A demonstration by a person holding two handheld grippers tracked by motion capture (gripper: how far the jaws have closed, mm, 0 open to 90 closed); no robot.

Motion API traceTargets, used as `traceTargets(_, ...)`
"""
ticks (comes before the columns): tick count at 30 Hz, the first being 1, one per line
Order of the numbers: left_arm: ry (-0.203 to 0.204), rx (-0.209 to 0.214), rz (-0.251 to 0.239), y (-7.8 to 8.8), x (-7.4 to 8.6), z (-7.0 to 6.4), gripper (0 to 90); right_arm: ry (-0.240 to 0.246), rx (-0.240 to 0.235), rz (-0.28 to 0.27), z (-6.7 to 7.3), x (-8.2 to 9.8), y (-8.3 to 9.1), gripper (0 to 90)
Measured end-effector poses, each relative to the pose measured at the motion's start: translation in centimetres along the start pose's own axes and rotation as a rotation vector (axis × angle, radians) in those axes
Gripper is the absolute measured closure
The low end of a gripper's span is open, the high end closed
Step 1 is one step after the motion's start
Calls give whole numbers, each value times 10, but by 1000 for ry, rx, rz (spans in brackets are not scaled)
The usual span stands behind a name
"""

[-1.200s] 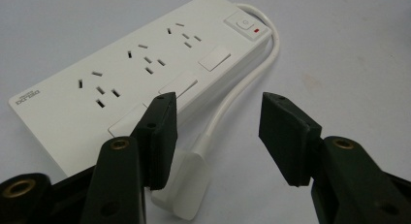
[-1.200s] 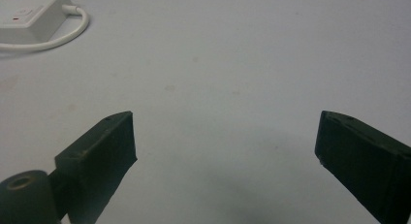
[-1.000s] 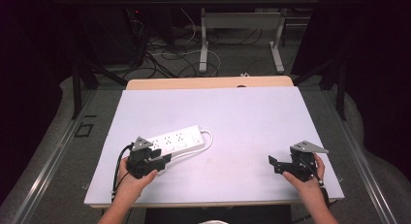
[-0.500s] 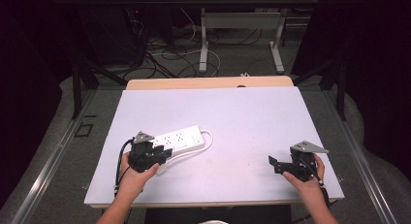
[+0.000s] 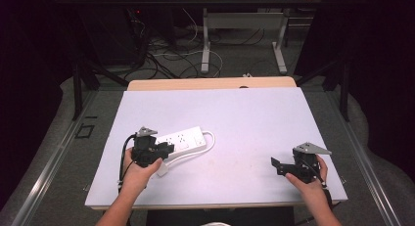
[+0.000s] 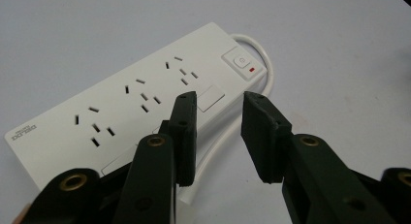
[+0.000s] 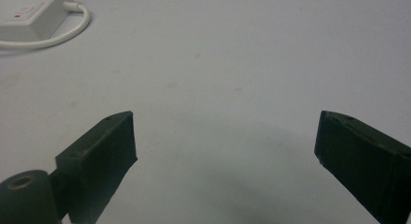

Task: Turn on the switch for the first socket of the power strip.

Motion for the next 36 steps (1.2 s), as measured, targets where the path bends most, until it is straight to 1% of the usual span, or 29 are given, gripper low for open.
traceTargets(1, -1, 1, 6, 0, -1, 0, 673, -2, 1, -3, 0, 0, 0, 72)
traceTargets(4, 8, -5, 1, -2, -4, 0, 680, -1, 1, -2, 0, 0, 0, 73)
traceTargets(5, 2, 0, 11, -2, -5, 1, 681, -2, 1, -1, 0, 0, 0, 74)
traceTargets(6, 11, -8, 2, -4, -6, 1, 684, 0, 1, -1, 0, 0, 0, 74)
traceTargets(9, 15, -7, 8, -5, -9, 1, 693, -2, -1, -1, 0, 0, -1, 76)
traceTargets(10, 17, -13, 1, -6, -10, 1, 696, -3, -1, 0, 0, 0, -1, 76)
traceTargets(16, 22, -6, 9, -10, -16, 1, 724, -3, -3, 4, 0, 1, -1, 78)
traceTargets(23, 21, -2, 18, -20, -21, -1, 756, -5, -8, 11, 0, 1, -1, 78)
traceTargets(36, 45, 9, 52, -39, -23, -3, 831, -11, -13, 14, 1, 2, -1, 86)
Point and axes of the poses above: each handheld gripper's, and its own axes: y roughly backward along the jaws, x roughly out of its underside, z roughly to its left, the point moved 9 cm from there along -y, roughly forward along the jaws, and after that the axes turned 10 degrees about -y, right-handed, at the moved point
